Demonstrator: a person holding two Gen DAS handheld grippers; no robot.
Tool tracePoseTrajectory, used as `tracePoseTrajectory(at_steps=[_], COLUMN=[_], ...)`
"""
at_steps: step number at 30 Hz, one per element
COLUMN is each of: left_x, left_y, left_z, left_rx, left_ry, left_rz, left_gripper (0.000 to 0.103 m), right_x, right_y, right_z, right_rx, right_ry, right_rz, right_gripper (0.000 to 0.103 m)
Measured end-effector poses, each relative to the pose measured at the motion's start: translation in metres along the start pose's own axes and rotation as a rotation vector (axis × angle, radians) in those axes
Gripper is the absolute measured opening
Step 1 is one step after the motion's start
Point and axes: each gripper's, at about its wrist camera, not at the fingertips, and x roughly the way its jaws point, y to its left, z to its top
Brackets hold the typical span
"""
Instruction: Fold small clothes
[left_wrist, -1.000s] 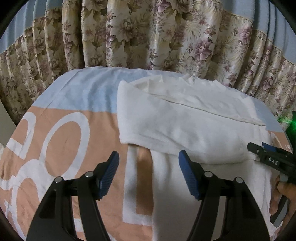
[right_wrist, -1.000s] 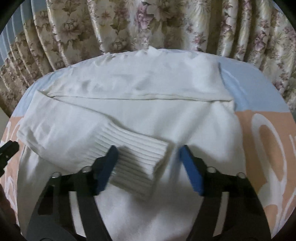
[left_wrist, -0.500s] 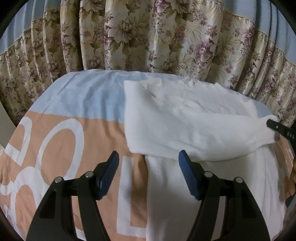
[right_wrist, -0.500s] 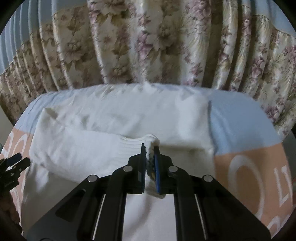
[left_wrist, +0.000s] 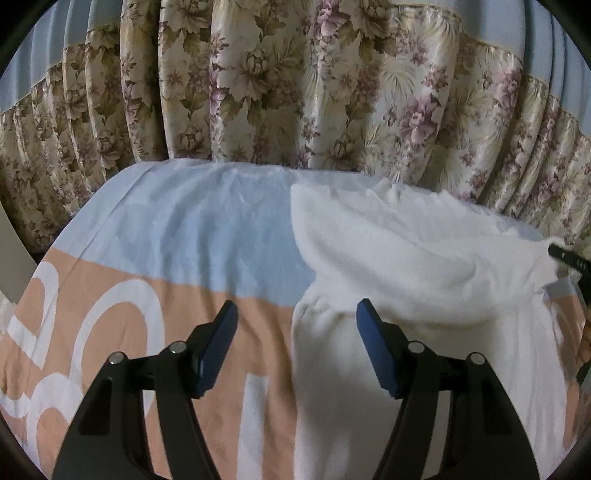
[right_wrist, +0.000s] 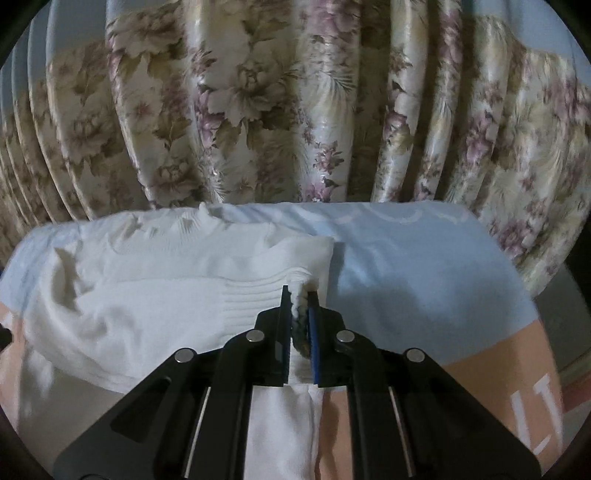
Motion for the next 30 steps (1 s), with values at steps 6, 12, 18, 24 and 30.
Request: tracePoseTrajectory(at_steps=[6,12,18,24,30], left_x=[0.011,0.046,0.060,0.093,0.103], left_y=[-0.014,-0.023,-0.045,-0.070,-0.079], left_z=[0.022,0.030,0.056,0.060,0.051], left_rx=[0.015,0.040,0.080,0.098,0.128], left_ry=[-0.018,0.046,0.055,0.166,0.184], left_rz=[-0.018,-0.028,-0.126,-0.198,-0.179], left_gripper=[0.067,0.067,0.067,0.047,0.013], right_x=[-0.019,-0.035,-0.030,-0.018,-0.015], right_y=[0.000,-0.002,0.005,0.007,0.003], right_z=[0.004,0.017,0.020,0.014,0.012], right_rx=[-0.007,0.007,0.000,0.014,0.026], right_ry=[-0.070,-0.108,-0.102,-0.085,-0.083], right_rz=[0.054,0.091,0.098,0.098,0.093], right_gripper=[0.008,0.008,0.008,0.009,0.009])
